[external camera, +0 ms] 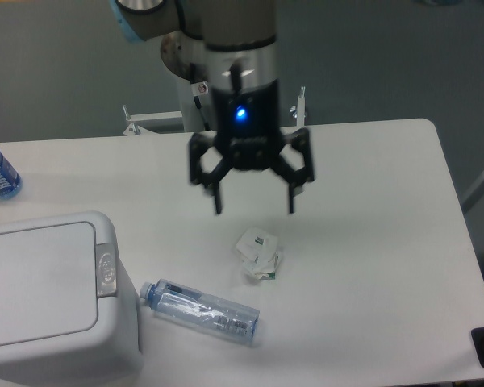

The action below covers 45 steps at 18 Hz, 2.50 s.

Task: Open the trash can
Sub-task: 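Lower the gripper onto the lid edge of the white trash bin, then push the gripper against the bin lid to swing it open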

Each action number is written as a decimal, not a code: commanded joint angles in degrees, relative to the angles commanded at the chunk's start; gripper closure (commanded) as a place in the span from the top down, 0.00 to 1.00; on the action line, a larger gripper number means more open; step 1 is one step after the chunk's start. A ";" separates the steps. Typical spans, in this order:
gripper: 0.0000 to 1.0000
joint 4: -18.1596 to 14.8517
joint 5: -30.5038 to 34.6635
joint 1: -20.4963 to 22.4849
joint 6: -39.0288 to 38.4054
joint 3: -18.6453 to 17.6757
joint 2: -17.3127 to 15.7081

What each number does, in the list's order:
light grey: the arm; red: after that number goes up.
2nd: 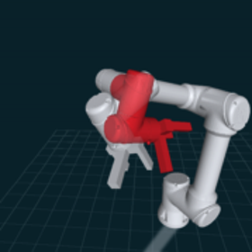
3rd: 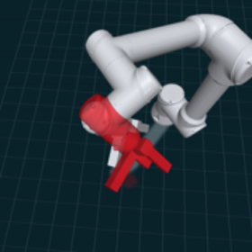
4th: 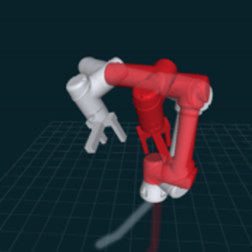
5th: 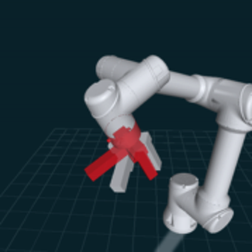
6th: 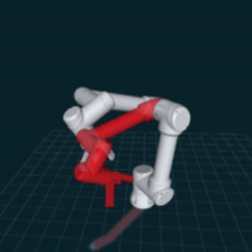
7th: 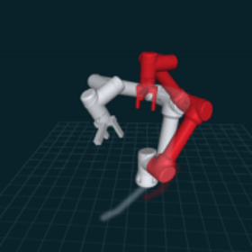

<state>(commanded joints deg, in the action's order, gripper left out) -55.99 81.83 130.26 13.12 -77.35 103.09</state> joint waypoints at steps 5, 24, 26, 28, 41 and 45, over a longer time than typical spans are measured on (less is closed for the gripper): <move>1.00 0.00 -8.17 -0.71 -9.58 0.18 0.71; 1.00 -0.44 -11.17 -1.15 -18.65 -1.22 4.22; 1.00 -0.44 -11.26 -1.33 -18.74 -1.49 4.22; 1.00 -0.44 -11.52 -1.33 -18.74 -1.49 4.22; 1.00 -0.44 -11.17 -2.38 -18.74 -2.10 4.49; 1.00 -0.44 -11.08 -2.47 -18.74 -2.10 4.93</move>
<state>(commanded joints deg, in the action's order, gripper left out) -56.43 70.75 127.79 -5.62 -79.45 108.02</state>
